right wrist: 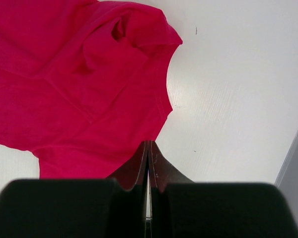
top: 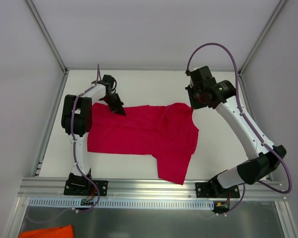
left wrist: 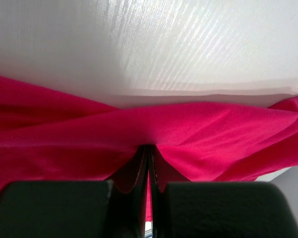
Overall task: Fold and stack the t-shirts
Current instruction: Fold the flattened tshirt in 1/3 of the way
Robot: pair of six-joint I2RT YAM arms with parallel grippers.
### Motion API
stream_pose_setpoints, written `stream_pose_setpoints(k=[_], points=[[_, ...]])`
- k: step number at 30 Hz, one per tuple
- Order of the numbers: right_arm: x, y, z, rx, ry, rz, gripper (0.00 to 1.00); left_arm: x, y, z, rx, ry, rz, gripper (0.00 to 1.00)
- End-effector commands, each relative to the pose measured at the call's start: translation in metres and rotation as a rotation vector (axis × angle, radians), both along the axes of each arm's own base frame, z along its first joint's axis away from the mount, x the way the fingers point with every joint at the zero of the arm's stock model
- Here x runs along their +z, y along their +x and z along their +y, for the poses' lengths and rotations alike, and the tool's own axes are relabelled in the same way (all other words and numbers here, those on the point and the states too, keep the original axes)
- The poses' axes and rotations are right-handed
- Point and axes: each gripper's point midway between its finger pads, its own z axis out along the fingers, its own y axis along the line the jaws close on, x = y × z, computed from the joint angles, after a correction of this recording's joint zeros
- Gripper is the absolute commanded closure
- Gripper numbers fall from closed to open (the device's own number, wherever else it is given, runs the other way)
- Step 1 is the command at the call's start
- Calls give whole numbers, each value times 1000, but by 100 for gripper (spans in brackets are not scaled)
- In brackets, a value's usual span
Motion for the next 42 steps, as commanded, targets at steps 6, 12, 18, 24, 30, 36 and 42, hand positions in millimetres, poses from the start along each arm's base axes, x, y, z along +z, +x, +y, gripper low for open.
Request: stream_pose_setpoints(k=[6, 12, 18, 24, 30, 36, 42], points=[[24, -10, -14, -17, -1, -60, 99, -20, 12, 23, 68, 122, 65, 100], [28, -17, -20, -27, -1, -77, 97, -20, 22, 38, 116, 107, 69, 100], [30, -23, -26, -34, -7, -87, 96, -17, 31, 41, 150, 102, 83, 100], [34, -27, -28, -36, -2, -99, 96, -12, 40, 46, 178, 80, 78, 100], [25, -29, -26, -35, 11, -80, 90, -11, 49, 46, 205, 51, 91, 100], [-9, -26, -2, -22, 116, -26, 52, -7, 56, 39, 205, -2, 65, 100], [-80, 7, 54, 42, 278, 98, 41, -7, 56, 38, 204, -13, 65, 100]])
